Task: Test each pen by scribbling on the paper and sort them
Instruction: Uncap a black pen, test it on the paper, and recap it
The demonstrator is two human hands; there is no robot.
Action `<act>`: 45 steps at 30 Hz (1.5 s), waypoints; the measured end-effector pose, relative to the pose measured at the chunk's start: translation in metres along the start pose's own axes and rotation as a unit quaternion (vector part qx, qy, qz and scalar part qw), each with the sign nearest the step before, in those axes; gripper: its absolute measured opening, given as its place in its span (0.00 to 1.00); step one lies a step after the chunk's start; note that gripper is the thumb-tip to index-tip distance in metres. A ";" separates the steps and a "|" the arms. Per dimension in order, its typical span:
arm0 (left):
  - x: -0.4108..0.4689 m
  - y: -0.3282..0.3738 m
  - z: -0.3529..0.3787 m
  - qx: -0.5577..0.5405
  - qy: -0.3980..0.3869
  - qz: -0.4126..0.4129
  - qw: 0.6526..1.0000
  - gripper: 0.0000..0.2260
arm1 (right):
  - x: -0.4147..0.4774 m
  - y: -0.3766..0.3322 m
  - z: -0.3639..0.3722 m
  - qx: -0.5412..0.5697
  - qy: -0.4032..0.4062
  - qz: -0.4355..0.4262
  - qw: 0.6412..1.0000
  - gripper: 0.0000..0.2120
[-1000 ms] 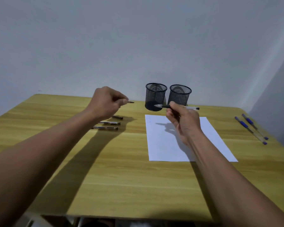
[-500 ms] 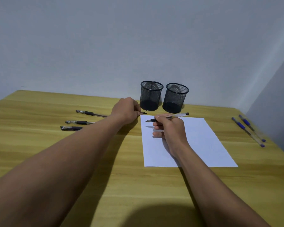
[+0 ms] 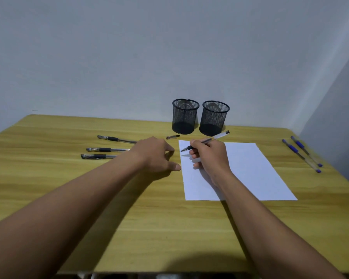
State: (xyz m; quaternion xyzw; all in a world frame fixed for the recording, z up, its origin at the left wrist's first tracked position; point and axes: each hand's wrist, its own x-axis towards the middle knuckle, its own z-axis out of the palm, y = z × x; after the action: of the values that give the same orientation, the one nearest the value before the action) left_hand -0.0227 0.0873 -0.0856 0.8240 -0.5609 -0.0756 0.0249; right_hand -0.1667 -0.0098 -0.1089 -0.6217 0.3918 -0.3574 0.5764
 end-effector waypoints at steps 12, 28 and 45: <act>0.001 0.006 0.001 -0.007 -0.021 0.001 1.000 0.41 | 0.008 0.000 -0.004 0.055 -0.012 0.025 0.998 0.08; 0.010 0.005 -0.001 0.026 -0.041 0.004 0.999 0.39 | 0.020 0.021 -0.005 -0.110 -0.054 -0.065 0.990 0.10; 0.005 0.013 -0.008 0.015 -0.041 0.000 0.999 0.37 | 0.022 0.025 -0.008 -0.142 -0.029 -0.090 0.985 0.09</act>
State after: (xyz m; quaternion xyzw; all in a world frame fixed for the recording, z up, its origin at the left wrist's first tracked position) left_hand -0.0317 0.0773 -0.0769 0.8204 -0.5627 -0.1008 -0.0107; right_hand -0.1660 -0.0333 -0.1333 -0.7404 0.3637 -0.3302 0.4588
